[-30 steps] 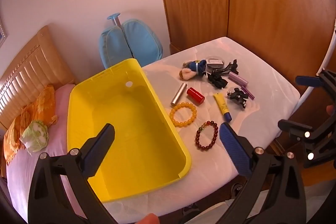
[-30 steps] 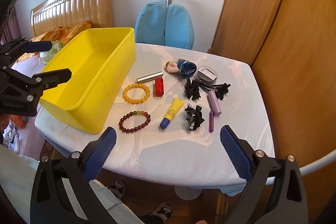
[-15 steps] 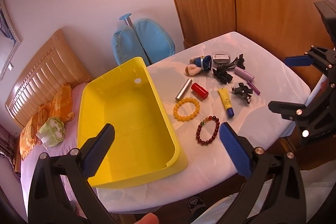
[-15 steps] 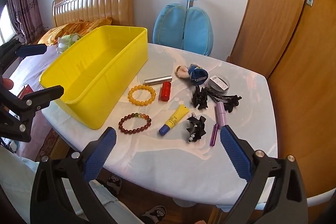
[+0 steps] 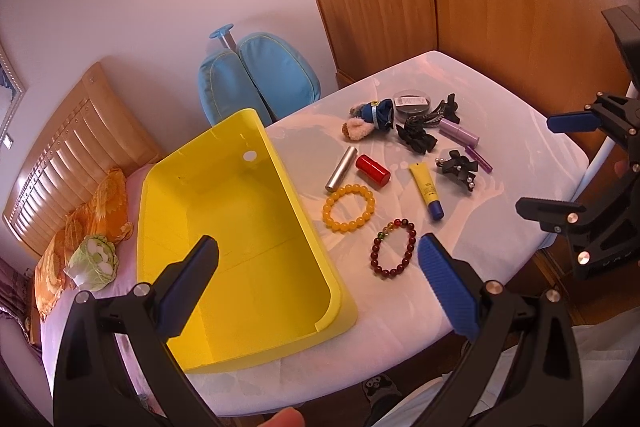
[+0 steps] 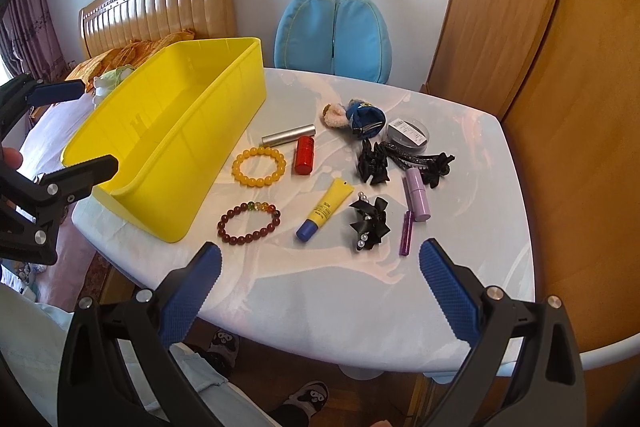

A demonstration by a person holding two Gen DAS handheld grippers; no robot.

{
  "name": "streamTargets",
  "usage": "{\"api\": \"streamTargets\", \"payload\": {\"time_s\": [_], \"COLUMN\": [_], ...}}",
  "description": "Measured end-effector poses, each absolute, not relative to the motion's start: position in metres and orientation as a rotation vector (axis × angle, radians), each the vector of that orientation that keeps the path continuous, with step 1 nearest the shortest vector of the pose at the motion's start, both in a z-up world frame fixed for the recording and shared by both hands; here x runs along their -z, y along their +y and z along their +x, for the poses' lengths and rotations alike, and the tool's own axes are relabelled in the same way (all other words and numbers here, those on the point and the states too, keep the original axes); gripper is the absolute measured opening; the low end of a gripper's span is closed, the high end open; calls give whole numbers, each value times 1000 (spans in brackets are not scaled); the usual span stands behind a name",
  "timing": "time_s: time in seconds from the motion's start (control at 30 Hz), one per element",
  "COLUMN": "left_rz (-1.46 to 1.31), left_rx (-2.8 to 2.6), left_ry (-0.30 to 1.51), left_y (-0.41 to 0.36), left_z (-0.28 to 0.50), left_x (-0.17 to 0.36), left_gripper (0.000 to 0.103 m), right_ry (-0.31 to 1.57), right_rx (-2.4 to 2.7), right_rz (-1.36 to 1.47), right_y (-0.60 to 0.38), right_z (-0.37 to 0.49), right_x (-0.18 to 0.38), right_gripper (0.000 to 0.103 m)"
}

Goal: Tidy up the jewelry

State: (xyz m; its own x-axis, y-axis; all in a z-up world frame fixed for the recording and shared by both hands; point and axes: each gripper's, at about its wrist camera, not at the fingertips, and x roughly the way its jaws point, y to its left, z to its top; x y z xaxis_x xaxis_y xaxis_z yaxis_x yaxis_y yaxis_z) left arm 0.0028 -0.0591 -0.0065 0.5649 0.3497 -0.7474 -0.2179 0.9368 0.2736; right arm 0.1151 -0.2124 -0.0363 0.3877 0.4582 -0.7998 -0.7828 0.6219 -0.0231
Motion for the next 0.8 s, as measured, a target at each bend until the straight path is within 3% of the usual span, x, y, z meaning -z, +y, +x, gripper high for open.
{"api": "streamTargets", "payload": {"time_s": [0.8], "left_rz": [183], "left_rx": [-308], "left_ry": [905], "left_y": [-63], "left_z": [18], "left_x": [9], "left_gripper": [97], "right_ry": [856], "right_rx": [-767], "right_rz": [-420], "right_y": [-216], "right_z": [129], "right_x": [39], "right_gripper": [100]}}
